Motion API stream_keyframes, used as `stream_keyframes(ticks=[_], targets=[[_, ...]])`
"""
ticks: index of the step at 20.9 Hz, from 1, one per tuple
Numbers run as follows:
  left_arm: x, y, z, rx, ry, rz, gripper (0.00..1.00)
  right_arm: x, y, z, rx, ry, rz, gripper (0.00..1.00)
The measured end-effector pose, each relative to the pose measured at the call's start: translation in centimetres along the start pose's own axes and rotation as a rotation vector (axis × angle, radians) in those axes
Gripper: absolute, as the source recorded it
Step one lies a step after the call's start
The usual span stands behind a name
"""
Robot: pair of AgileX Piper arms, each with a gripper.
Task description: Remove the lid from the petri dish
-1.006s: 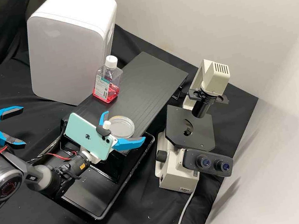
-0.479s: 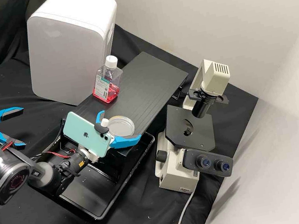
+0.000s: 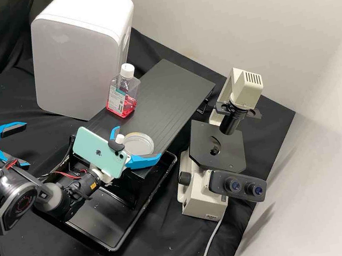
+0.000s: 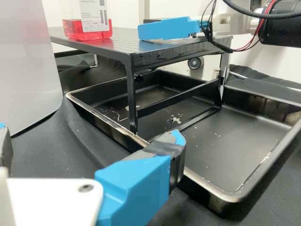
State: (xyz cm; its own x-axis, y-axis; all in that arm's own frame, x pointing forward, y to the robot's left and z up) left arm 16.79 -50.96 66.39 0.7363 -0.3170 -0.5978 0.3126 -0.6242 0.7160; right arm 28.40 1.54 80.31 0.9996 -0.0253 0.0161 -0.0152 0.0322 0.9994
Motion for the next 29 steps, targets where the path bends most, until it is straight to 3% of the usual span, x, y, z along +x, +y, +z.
stream_keyframes(ticks=[29], targets=[[0.04,-0.26,0.14,-0.007,0.01,-0.008,1.0,0.04,-0.01,0.15,0.004,-0.007,0.01,0.0]])
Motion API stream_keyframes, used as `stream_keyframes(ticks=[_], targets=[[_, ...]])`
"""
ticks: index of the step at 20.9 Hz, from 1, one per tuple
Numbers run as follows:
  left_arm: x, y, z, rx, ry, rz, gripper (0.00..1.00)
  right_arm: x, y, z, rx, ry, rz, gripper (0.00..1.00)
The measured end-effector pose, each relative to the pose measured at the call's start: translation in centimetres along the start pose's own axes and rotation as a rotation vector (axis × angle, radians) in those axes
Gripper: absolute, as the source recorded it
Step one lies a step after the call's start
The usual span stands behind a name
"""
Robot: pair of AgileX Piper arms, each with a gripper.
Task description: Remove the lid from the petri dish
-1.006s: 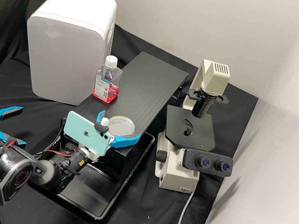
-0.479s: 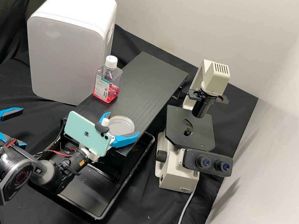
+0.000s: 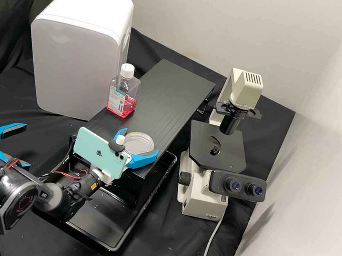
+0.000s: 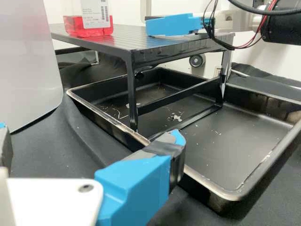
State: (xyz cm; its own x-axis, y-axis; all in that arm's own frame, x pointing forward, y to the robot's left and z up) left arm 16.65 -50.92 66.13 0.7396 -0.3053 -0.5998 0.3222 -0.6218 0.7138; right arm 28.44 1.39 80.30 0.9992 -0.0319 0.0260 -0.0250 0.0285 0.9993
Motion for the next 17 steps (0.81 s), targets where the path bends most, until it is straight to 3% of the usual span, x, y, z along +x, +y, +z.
stream_keyframes(ticks=[7,13,17], targets=[[0.0,0.0,0.0,0.0,0.0,0.0,1.0,-0.1,0.2,-0.2,0.0,0.005,0.006,0.0],[0.0,-0.02,0.1,-0.002,0.001,0.0,1.0,-0.7,1.6,-1.8,0.004,0.067,0.057,0.0],[0.0,-0.02,0.1,-0.002,0.003,0.001,1.0,-0.9,2.0,-2.1,0.005,0.083,0.072,0.0]])
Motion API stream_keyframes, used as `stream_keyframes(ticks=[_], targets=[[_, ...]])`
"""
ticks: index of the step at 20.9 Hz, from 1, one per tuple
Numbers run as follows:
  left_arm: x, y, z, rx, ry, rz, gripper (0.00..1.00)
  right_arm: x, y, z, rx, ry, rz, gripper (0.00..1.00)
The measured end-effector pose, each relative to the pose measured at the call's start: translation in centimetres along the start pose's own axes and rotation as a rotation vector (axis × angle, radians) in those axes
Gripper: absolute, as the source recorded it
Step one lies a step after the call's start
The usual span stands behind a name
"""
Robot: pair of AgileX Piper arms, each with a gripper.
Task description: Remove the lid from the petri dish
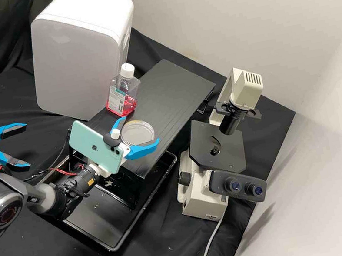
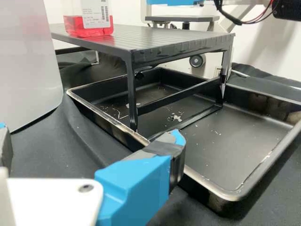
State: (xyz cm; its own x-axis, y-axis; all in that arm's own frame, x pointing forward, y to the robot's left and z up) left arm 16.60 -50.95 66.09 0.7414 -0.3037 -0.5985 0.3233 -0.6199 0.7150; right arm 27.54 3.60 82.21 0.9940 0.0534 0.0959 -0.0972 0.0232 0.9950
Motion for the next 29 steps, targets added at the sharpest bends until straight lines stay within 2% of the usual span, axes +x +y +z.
stream_keyframes(ticks=[7,16,25,29], targets=[[0.0,-0.02,0.0,-0.001,0.004,-0.001,1.0,0.0,-0.1,0.1,0.0,0.0,0.001,0.0],[0.2,0.02,0.1,-0.004,0.002,0.004,1.0,0.5,-2.7,1.7,-0.005,-0.057,-0.089,0.0],[0.3,-0.04,-0.2,-0.004,0.012,0.0,1.0,0.6,-2.8,1.8,-0.006,-0.049,-0.08,0.0],[0.2,0.54,-1.1,-0.013,0.049,0.025,1.0,0.6,-2.8,1.8,-0.006,-0.049,-0.08,0.0]])
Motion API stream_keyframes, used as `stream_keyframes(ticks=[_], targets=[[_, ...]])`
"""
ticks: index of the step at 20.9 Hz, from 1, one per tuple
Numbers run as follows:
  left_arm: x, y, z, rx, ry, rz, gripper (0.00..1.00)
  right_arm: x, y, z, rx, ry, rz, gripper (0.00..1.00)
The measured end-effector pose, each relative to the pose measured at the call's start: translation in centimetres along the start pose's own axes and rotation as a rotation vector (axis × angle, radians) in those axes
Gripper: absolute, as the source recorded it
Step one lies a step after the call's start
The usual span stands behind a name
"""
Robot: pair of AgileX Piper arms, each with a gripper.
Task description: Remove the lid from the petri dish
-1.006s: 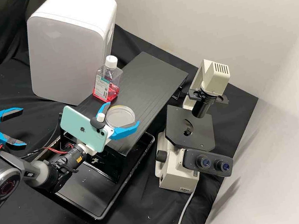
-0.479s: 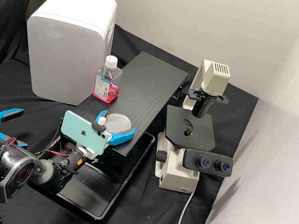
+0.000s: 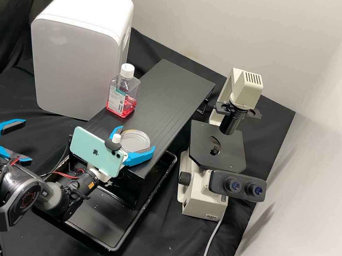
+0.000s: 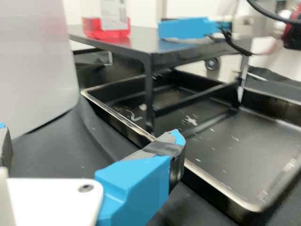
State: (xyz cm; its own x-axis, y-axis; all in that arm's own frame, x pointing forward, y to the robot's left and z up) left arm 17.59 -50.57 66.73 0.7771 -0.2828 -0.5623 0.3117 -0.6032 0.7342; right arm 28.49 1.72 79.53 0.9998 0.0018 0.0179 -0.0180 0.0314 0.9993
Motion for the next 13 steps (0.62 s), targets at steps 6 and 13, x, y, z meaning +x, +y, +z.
stream_keyframes(ticks=[6,13], targets=[[-0.4,1.51,-0.7,-0.002,0.013,0.064,1.0,0.0,0.0,0.0,0.0,0.0,0.0,0.0],[-0.3,1.52,-0.8,-0.002,0.016,0.064,1.0,0.1,-0.1,0.1,-0.001,0.004,0.005,1.0]])
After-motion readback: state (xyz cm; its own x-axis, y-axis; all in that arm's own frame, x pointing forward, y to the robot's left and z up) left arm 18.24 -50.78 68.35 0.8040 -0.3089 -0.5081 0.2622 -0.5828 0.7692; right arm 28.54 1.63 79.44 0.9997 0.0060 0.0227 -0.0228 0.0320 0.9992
